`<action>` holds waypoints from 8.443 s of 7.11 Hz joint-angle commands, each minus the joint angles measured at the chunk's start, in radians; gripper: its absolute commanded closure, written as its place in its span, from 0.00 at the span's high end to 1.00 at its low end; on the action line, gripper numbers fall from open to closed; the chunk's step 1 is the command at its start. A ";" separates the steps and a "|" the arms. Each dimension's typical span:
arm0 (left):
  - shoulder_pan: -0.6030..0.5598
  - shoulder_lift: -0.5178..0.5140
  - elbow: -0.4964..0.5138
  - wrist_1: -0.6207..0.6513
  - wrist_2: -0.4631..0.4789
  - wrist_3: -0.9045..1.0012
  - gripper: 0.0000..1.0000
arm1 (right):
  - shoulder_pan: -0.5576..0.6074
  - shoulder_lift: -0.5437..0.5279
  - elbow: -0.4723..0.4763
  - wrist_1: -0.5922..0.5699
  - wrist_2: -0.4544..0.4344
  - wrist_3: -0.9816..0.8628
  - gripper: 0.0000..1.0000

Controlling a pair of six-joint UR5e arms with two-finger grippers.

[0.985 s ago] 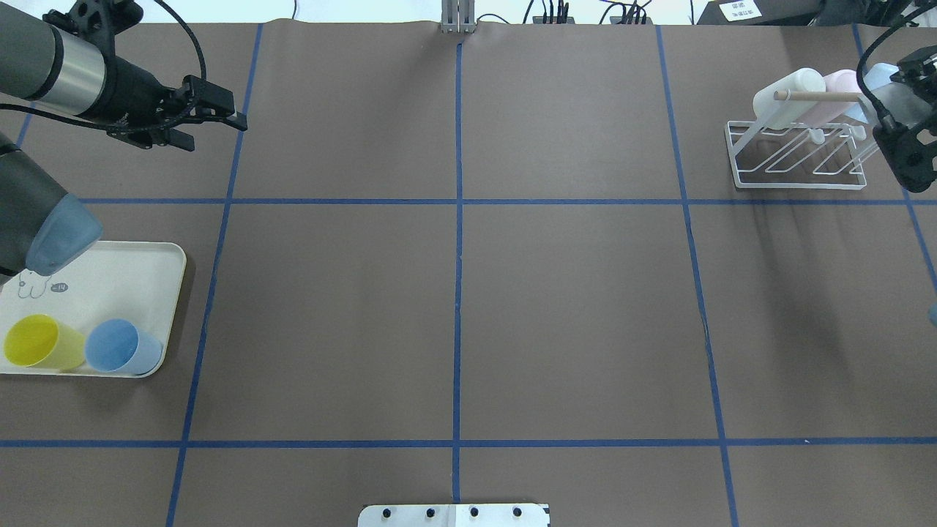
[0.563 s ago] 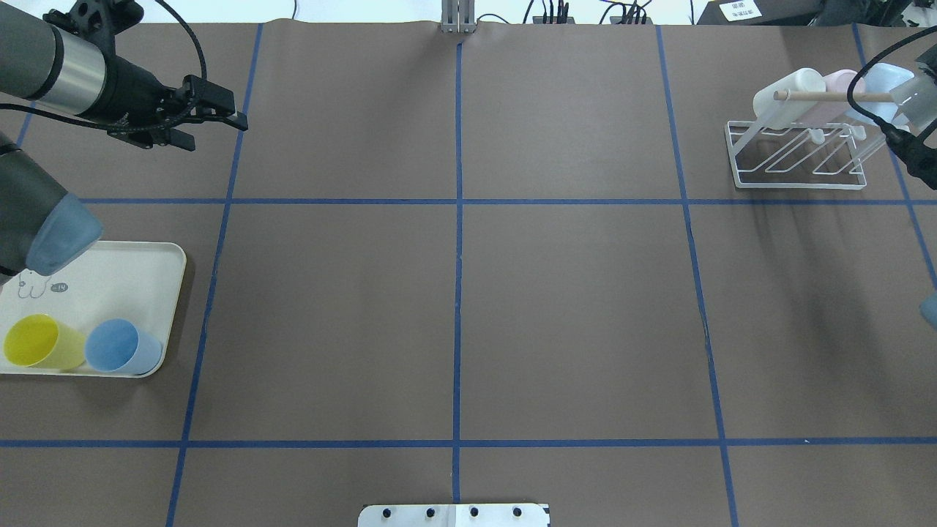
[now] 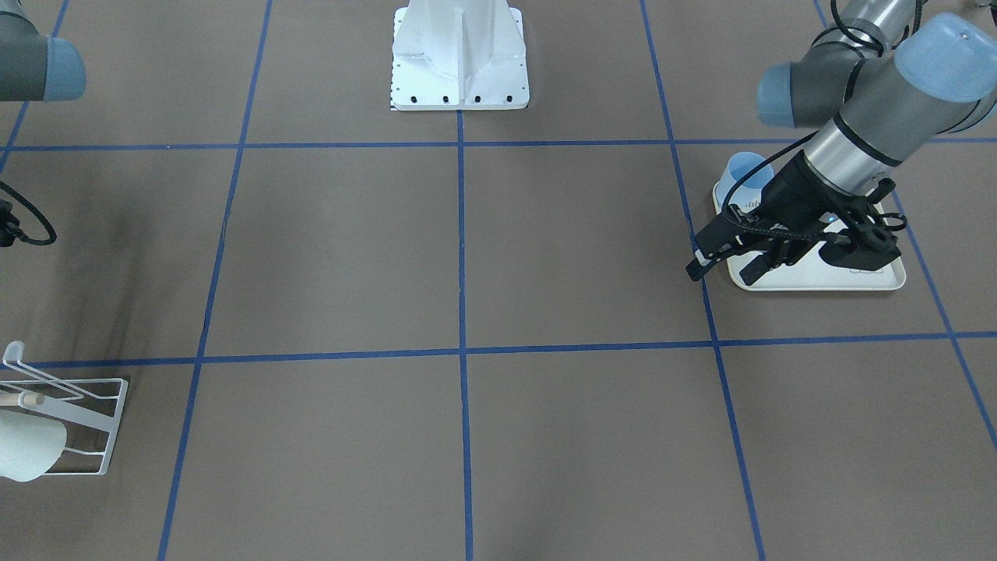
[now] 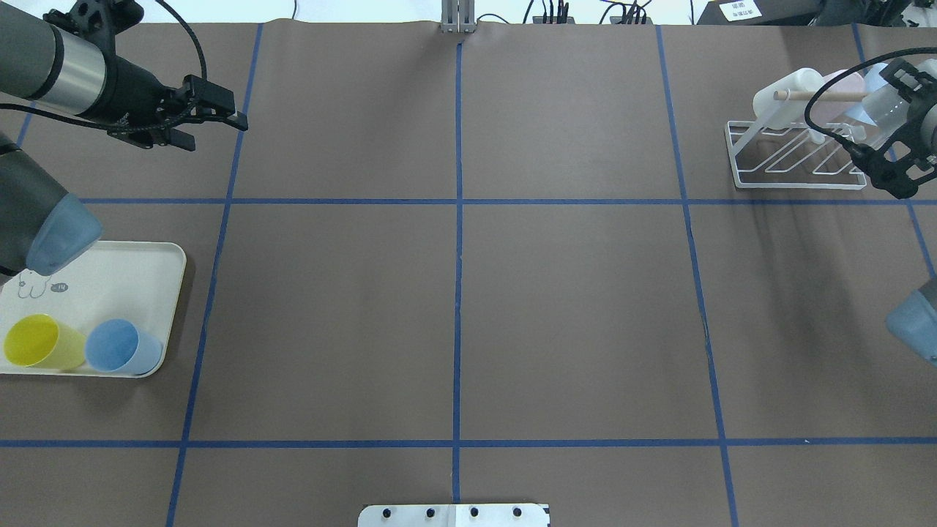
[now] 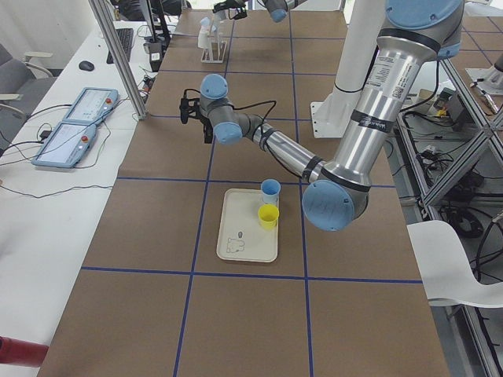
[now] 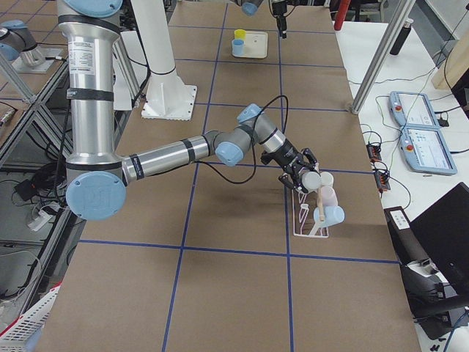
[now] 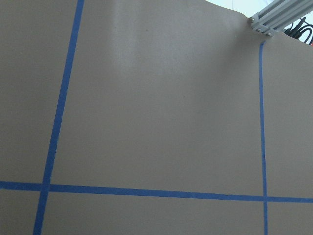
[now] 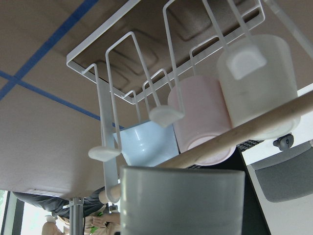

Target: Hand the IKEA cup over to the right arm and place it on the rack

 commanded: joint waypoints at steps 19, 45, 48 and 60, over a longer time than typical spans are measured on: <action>-0.013 0.118 -0.102 0.006 -0.008 0.096 1.00 | -0.068 0.135 0.004 -0.003 0.038 0.333 0.99; -0.046 0.692 -0.231 0.013 -0.017 0.592 0.00 | -0.260 0.328 0.242 -0.394 0.579 1.892 1.00; -0.152 0.509 -0.315 0.263 -0.102 0.568 0.00 | -0.263 0.328 0.108 -0.060 0.577 1.878 1.00; -0.018 -0.181 -0.122 0.101 -0.377 -0.501 0.00 | -0.563 0.603 -0.226 0.623 0.088 1.881 0.99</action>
